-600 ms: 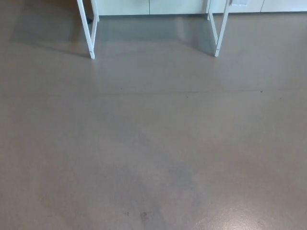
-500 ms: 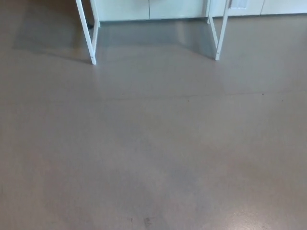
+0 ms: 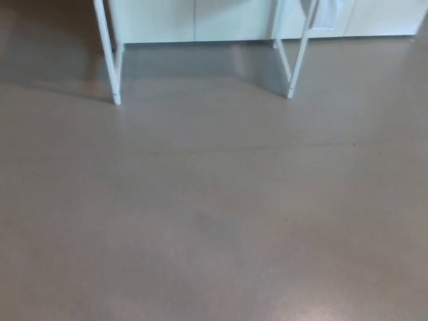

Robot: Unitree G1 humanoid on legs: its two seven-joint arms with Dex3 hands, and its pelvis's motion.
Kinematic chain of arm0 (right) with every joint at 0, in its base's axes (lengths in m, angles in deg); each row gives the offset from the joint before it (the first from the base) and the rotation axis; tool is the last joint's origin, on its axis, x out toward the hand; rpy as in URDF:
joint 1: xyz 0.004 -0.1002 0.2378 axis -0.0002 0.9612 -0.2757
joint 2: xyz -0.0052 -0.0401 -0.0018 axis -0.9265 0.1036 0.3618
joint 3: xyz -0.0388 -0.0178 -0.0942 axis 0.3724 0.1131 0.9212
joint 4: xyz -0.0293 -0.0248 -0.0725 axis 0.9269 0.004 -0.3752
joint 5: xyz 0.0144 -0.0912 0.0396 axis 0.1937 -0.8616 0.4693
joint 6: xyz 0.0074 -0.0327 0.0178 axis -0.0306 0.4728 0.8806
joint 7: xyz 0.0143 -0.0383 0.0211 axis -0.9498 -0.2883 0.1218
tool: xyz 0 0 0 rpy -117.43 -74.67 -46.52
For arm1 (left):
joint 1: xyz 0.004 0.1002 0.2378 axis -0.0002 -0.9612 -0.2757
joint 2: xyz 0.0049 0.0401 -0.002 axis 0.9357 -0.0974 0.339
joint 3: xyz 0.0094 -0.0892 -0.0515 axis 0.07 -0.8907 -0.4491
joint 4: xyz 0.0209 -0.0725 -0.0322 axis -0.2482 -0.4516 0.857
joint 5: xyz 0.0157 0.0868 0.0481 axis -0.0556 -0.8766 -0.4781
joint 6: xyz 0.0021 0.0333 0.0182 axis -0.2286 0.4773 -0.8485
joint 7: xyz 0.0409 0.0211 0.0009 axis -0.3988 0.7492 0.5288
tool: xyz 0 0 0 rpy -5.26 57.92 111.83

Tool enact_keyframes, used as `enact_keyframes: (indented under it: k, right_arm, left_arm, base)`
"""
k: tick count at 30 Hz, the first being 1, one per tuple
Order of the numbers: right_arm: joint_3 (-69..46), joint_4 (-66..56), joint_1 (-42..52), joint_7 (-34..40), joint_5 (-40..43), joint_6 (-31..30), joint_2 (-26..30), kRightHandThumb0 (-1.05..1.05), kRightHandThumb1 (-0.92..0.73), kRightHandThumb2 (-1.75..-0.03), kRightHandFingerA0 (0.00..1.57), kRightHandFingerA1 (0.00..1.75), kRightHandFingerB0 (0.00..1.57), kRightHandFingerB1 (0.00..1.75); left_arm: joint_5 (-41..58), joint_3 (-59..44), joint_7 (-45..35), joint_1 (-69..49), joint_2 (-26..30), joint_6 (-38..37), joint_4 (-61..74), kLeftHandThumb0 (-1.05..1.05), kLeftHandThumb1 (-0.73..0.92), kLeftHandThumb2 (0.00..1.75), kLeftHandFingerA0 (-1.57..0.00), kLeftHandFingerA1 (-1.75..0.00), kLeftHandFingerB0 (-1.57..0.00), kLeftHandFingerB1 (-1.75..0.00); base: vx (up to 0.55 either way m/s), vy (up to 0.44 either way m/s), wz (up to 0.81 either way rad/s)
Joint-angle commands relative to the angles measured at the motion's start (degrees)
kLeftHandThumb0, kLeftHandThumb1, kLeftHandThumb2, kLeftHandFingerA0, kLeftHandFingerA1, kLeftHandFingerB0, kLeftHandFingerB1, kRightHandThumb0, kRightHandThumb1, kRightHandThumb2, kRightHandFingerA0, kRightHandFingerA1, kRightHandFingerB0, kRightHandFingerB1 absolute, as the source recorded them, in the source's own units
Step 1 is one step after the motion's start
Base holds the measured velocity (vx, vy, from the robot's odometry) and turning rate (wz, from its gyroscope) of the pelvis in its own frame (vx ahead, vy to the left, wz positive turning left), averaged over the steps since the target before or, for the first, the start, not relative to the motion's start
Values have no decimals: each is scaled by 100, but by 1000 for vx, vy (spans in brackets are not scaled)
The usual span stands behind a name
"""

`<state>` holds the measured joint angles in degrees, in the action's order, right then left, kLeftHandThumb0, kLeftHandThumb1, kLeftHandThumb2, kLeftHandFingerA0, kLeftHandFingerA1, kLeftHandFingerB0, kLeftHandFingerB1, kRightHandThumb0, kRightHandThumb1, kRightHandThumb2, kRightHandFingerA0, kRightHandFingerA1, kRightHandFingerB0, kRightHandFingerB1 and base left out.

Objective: The robot walks towards a table in front, picks a dumpling toy with left hand and puts it in an orange round plate

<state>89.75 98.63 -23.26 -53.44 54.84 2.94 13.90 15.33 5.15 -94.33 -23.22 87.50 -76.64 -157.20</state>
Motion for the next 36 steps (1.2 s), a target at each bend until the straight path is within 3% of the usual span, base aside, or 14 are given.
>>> enact_keyframes:
  k: [1, 3, 4, 5, 6, 7, 8, 18, 29, 30, 31, 32, 33, 36]
  right_arm:
    - [-44, 14, -250, 50, 2, -82, 90, -49, -59, -82, 57, 54, 30, 43]
    - [-12, 80, -361, 94, -52, -147, 87, -50, -59, -82, 56, 54, 30, 43]
    - [-22, 86, -375, 59, -39, -161, 89, -42, -70, -61, 62, 42, 35, 32]
    - [-32, 89, -382, 22, -25, -172, 93, -42, -70, -61, 62, 42, 35, 32]
    - [-49, 85, -388, -21, -2, -188, 99, -43, -70, -61, 63, 42, 34, 32]
    - [-68, 75, -392, -65, 24, -206, 106, -43, -70, -61, 63, 42, 34, 32]
    - [-58, 70, -441, -97, 16, -237, 112, -52, -60, -84, 56, 55, 28, 43]
    - [-73, 61, -364, -207, 21, -318, 130, -51, -58, -84, 59, 57, 30, 45]
    - [-37, 74, -158, -261, -1, -305, 136, -51, -57, -86, 59, 60, 32, 47]
    - [-52, 59, -135, -342, 28, -288, 126, -49, -59, -87, 55, 59, 32, 47]
    - [-74, 35, -101, -463, 70, -263, 110, -49, -59, -87, 55, 59, 32, 47]
    - [-98, 49, -94, -498, 91, -257, 106, -42, -71, -62, 61, 46, 39, 34]
    - [-90, 73, -89, -499, 72, -267, 95, -48, -59, -86, 53, 57, 31, 47]
    - [-61, 104, -88, -481, 31, -284, 81, -48, -59, -86, 53, 57, 31, 47]
  left_arm:
    - [42, 9, -4, 140, -1, -68, 34, -30, 64, 59, -80, -64, -27, -31]
    - [-32, 70, 53, 242, 23, -72, 31, -36, 65, 61, -77, -59, -28, -32]
    - [-41, 81, 64, 249, 29, -73, 31, -25, 45, 93, -71, -73, -13, -49]
    - [-42, 88, 65, 253, 32, -68, 28, -25, 45, 93, -71, -73, -13, -49]
    - [-6, 66, 44, 260, 28, -51, 22, -36, 62, 60, -85, -68, -26, -31]
    - [36, 34, 15, 268, 23, -31, 16, -36, 62, 60, -85, -68, -26, -31]
    - [26, 42, 29, 303, 30, -26, 18, -35, 63, 60, -84, -65, -26, -31]
    - [-101, 191, 113, 227, -3, -55, -19, -35, 63, 59, -81, -58, -30, -32]
    - [-89, 298, 123, 43, -32, -38, -21, -37, 64, 61, -76, -49, -30, -32]
    - [-91, 301, 106, 30, -17, -56, -22, -25, 45, 93, -62, -68, -15, -49]
    - [-96, 306, 80, 12, 5, -84, -23, -25, 45, 93, -62, -68, -15, -49]
    - [-112, 325, 50, 20, 14, -70, -30, -37, 65, 62, -76, -47, -28, -32]
    - [-109, 328, 21, 9, 18, -57, -33, -37, 66, 61, -73, -46, -28, -31]
    - [-89, 324, -5, -14, 19, -47, -30, -37, 66, 61, -73, -46, -28, -31]
  base:
    - [209, 78, 4]
    - [243, 31, 5]
    - [271, -39, 18]
    - [298, -100, 10]
    - [292, -117, 18]
    - [289, -166, 27]
    - [202, -194, 25]
    - [382, -162, 28]
    - [458, 154, -33]
    - [545, 250, 1]
    - [426, 157, 4]
    - [365, 126, -1]
    - [330, 109, -4]
    - [384, 51, 11]
